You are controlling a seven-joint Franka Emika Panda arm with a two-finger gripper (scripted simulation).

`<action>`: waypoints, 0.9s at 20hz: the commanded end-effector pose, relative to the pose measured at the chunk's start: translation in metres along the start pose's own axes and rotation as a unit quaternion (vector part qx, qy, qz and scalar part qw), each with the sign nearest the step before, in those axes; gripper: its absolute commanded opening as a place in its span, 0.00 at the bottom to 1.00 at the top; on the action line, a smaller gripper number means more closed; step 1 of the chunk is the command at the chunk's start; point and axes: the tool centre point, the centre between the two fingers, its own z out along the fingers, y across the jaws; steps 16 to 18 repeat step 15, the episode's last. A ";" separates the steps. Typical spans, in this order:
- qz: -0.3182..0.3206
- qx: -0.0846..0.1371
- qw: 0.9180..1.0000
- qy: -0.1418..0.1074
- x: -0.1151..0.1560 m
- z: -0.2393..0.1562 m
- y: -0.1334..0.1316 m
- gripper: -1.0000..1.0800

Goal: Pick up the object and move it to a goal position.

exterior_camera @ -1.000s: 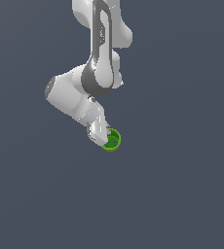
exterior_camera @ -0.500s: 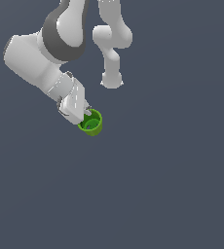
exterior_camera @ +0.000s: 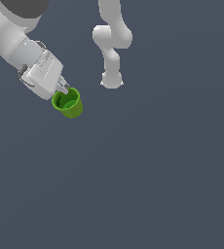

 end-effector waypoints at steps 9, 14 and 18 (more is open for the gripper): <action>-0.002 0.000 1.000 -0.001 0.001 -0.060 0.010 0.00; -0.003 0.001 1.000 -0.001 0.001 -0.067 0.010 0.00; -0.003 0.001 1.000 -0.001 0.001 -0.067 0.010 0.00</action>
